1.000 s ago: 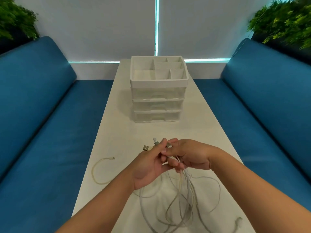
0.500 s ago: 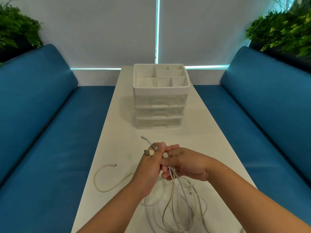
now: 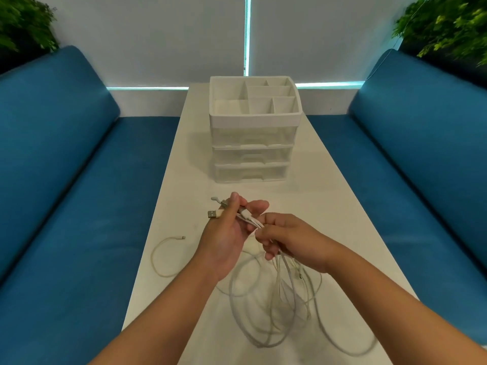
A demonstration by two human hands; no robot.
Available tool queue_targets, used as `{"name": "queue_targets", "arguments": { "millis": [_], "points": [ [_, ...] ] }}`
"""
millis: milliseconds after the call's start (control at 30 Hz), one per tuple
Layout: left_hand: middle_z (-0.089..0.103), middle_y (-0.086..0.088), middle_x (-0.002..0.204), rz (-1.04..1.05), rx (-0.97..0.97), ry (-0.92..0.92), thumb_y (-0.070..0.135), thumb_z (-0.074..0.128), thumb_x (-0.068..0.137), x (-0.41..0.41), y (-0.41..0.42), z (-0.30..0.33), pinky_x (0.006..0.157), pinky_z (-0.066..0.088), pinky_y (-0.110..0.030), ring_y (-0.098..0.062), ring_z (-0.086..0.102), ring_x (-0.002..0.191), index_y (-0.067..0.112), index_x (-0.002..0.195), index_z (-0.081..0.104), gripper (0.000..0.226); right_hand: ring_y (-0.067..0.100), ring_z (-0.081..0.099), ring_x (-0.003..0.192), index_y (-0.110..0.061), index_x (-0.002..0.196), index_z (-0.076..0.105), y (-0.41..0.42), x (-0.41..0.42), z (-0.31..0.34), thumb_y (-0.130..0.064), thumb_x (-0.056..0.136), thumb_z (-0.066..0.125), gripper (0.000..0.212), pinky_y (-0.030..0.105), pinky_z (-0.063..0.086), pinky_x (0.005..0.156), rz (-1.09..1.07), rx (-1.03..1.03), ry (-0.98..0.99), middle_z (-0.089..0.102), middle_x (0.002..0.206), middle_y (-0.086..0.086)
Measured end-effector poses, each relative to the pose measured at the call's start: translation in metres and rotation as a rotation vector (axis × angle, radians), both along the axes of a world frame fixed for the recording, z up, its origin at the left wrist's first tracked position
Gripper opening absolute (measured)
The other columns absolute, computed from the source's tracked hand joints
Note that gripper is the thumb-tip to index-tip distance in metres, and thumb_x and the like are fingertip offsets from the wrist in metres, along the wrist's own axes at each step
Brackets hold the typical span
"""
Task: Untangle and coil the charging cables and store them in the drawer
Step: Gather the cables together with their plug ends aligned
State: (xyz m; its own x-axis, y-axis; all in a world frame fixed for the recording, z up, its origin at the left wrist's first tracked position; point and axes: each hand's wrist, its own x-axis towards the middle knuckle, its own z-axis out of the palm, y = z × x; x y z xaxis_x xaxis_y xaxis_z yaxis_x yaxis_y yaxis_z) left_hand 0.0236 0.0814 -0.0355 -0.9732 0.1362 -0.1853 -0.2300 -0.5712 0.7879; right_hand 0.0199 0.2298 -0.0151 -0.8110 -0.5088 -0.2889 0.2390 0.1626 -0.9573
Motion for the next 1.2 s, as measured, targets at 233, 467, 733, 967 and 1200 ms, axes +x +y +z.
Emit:
{"name": "queue_targets", "arguments": {
  "millis": [233,467,733,967,1200],
  "points": [
    [0.062,-0.006,0.133,-0.208,0.019,0.054,0.039,0.046,0.093,0.004,-0.010,-0.002,0.107,0.042,-0.039,-0.016,0.059,0.122,0.019,0.139,0.046,0.050,0.011,0.046,0.054,-0.004,0.101,0.067,0.003,0.001,0.002,-0.024,0.101,0.045,0.030,0.025,0.049,0.061,-0.074,0.034,0.136,0.055,0.062,-0.002],
    [0.057,-0.011,0.081,-0.245,-0.209,0.138,0.032,0.045,0.095,0.006,-0.004,0.004,0.091,0.048,-0.030,-0.014,0.063,0.075,0.005,0.128,0.059,0.045,0.013,0.052,0.053,-0.013,0.086,0.068,0.004,-0.002,0.009,-0.029,0.098,0.052,0.026,0.022,0.046,0.059,-0.084,0.055,0.124,0.066,0.069,0.004],
    [0.072,-0.015,0.113,-0.151,-0.076,0.081,0.038,0.043,0.093,0.000,-0.003,0.014,0.090,0.051,-0.031,-0.022,0.068,0.108,0.010,0.091,0.055,0.030,0.011,0.057,0.063,-0.011,0.079,0.061,0.012,-0.003,0.010,-0.020,0.097,0.052,0.022,0.019,0.046,0.067,0.056,0.178,0.147,0.065,0.068,0.001],
    [0.071,-0.017,0.110,-0.096,0.067,0.010,0.033,0.048,0.092,0.001,0.002,0.012,0.087,0.057,-0.033,-0.028,0.067,0.110,0.009,0.086,0.061,0.028,0.002,0.057,0.064,-0.019,0.063,0.057,0.018,-0.015,0.020,-0.029,0.076,0.048,0.018,0.020,0.041,0.068,0.154,0.308,0.141,0.067,0.070,-0.004],
    [0.072,-0.013,0.109,0.045,0.086,0.018,0.039,0.045,0.094,-0.006,-0.003,0.017,0.099,0.046,-0.041,-0.025,0.066,0.113,0.013,0.086,0.057,0.030,0.008,0.042,0.045,-0.014,0.077,0.059,0.014,-0.016,0.004,-0.023,0.089,0.066,0.016,0.021,0.042,0.053,0.005,0.219,0.208,0.044,0.054,-0.007]
  ]
}}
